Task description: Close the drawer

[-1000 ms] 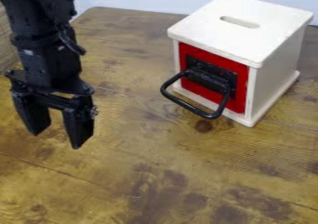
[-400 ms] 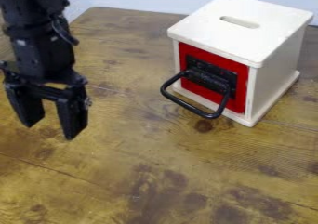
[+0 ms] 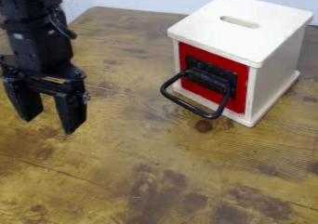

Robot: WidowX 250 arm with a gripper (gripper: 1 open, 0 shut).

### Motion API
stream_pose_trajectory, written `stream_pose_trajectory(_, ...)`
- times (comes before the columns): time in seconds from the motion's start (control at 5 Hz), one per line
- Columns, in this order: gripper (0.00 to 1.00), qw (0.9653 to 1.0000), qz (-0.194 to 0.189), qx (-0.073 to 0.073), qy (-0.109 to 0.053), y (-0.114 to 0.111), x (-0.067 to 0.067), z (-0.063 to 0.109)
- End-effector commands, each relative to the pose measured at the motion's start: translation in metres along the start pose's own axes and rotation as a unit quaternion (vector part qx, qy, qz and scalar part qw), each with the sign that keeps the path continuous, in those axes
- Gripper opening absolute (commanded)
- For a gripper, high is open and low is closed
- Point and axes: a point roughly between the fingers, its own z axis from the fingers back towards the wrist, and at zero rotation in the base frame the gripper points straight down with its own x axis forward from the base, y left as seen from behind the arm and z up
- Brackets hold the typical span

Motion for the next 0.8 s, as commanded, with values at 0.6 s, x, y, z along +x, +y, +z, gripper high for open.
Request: stream_pose_trajectory(0.6, 1.00, 0.9993, -0.007, -0.003, -0.036, -0.0077, -0.0032, 0.0155)
